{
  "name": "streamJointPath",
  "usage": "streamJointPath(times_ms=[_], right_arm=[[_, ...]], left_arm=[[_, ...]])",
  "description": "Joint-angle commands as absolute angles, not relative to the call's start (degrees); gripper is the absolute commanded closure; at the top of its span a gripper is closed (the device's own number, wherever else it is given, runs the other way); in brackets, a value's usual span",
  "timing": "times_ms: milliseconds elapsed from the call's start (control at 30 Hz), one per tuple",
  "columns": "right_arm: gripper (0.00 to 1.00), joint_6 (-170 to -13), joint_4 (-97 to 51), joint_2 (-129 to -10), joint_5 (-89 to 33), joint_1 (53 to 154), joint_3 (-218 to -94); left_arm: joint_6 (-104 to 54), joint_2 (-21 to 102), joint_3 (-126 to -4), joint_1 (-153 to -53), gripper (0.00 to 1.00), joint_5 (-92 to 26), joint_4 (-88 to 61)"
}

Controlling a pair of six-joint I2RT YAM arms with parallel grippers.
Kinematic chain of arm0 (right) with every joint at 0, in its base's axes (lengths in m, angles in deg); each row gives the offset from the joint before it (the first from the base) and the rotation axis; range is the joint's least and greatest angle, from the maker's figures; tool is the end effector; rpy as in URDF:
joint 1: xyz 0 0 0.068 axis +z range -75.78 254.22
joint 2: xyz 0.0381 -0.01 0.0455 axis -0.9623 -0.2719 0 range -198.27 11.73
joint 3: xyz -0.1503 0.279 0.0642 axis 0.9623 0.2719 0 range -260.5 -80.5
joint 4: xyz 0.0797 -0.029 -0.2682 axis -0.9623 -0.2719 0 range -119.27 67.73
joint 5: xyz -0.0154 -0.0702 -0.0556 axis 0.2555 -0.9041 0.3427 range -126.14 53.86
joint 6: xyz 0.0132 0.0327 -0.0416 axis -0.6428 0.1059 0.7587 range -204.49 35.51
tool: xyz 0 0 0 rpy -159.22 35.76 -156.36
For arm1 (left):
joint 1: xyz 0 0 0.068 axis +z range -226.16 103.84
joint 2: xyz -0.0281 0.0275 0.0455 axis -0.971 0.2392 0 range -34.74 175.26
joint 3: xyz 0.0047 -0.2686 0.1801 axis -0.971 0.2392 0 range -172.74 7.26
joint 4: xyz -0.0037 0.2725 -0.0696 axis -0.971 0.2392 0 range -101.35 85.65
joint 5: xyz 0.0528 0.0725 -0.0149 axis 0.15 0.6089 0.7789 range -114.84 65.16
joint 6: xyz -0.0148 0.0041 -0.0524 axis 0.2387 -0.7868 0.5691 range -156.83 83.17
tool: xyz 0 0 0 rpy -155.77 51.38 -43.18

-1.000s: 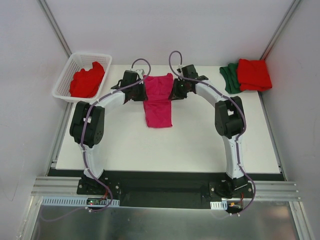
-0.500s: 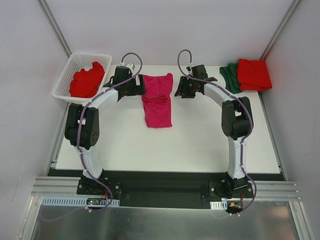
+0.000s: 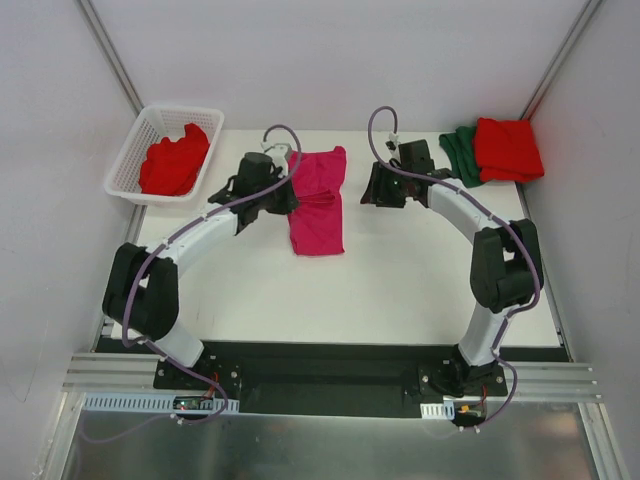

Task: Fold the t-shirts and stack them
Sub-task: Fold the folded rectangular tshirt in 1/3 of the way

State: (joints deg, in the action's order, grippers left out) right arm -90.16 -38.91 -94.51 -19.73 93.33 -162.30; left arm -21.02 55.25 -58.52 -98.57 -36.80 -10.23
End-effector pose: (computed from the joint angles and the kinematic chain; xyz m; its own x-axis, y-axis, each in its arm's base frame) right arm 0.4289 0.1596 0.2897 -0.6688 -0.1314 -0.7317 -0.4514 0.8539 0.2592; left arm 0.3543 -0.1544 0.3280 -0.5295 -0.0700 -0.8454 0.4177 0.8459 -0.3317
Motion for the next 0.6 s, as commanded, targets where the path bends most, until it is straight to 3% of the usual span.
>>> streamJointPath(times_ms=[0, 567], right_arm=[[0.46, -89.2, -38.4, -88.1, -21.5, 93.5, -158.4], [0.46, -87.9, -39.5, -84.7, -21.8, 93.5, -154.4]], left_arm=[[-20.7, 58.2, -57.3, -104.5, 1.0, -36.3, -13.9], [-22.9, 72.0, -65.4, -107.6, 1.0, -31.6, -17.2]])
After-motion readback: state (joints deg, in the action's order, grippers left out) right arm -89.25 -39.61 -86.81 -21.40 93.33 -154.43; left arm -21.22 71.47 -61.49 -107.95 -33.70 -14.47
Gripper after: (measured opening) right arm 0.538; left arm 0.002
